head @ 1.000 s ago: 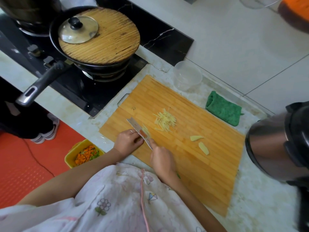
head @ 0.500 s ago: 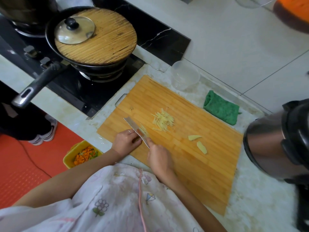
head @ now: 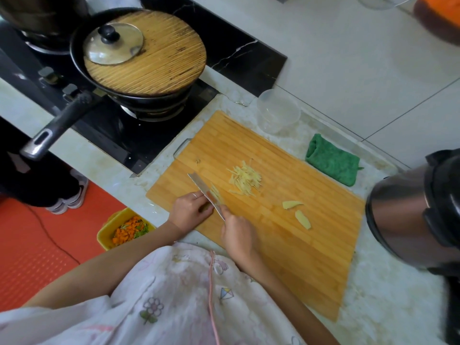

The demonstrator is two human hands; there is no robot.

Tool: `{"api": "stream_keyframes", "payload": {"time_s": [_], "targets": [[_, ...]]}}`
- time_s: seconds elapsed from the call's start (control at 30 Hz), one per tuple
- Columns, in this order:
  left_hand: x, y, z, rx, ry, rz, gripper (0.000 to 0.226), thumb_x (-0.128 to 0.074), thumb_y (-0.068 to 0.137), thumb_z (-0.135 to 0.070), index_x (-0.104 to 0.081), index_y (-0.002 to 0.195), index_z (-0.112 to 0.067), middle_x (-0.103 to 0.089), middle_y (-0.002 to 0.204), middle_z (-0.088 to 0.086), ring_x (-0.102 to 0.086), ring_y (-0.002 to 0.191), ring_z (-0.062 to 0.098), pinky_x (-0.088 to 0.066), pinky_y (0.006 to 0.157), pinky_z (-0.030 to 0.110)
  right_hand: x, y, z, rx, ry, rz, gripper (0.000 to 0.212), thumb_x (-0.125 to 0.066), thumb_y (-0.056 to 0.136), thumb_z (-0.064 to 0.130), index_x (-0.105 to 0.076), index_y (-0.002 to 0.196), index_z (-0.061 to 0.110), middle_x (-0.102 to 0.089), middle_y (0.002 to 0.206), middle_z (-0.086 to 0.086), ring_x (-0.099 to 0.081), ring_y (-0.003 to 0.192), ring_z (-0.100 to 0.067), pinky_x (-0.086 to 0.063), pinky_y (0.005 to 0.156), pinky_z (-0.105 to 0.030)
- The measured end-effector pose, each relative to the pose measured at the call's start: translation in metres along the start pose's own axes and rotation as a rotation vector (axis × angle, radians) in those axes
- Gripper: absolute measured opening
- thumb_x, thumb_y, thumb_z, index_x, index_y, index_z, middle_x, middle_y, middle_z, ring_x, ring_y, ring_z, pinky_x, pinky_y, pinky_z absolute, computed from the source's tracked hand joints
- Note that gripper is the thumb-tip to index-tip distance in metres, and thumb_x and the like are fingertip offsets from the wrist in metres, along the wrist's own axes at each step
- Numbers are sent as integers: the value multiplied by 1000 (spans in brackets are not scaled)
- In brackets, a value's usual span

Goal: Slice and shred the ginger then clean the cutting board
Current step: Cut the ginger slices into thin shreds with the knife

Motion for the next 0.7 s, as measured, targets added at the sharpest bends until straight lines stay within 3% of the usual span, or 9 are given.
{"api": "stream_keyframes", "payload": {"time_s": [0.2, 0.47, 0.7], "targets": [[3, 1, -3, -21, -13, -33, 36, -50, 93, -34, -73, 78, -12, -65, 69, -2, -54, 63, 11, -39, 52, 20, 0, -4, -3, -8, 12, -3, 53, -43, 95, 11, -34, 146, 27, -69, 89, -10, -65, 79, -27, -39, 54, -32], [-1, 0, 3, 11, -20, 2, 24, -58, 85, -29, -71, 75, -12, -63, 66, -1, -57, 57, 15, -43, 46, 23, 1, 4, 3, 1, -31, -1, 56, -42, 95, 9, -31, 147, 27, -69, 90, -9, -65, 79, -28, -34, 53, -31], [-2, -1, 5, -8, -3, -9, 29, -56, 85, -31, -71, 71, -11, -62, 63, 0, -57, 56, 15, -43, 45, 23, -3, -8, -3, 14, 3, 16, 55, -43, 96, 10, -31, 147, 24, -69, 88, -8, -63, 72, -22, -44, 53, -32]]}}
Point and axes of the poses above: each hand's wrist, its own y-axis towards the middle knuckle, its own x-axis out of the back of the hand, z = x × y, the point moved 7 cm from there along y, towards the middle knuckle
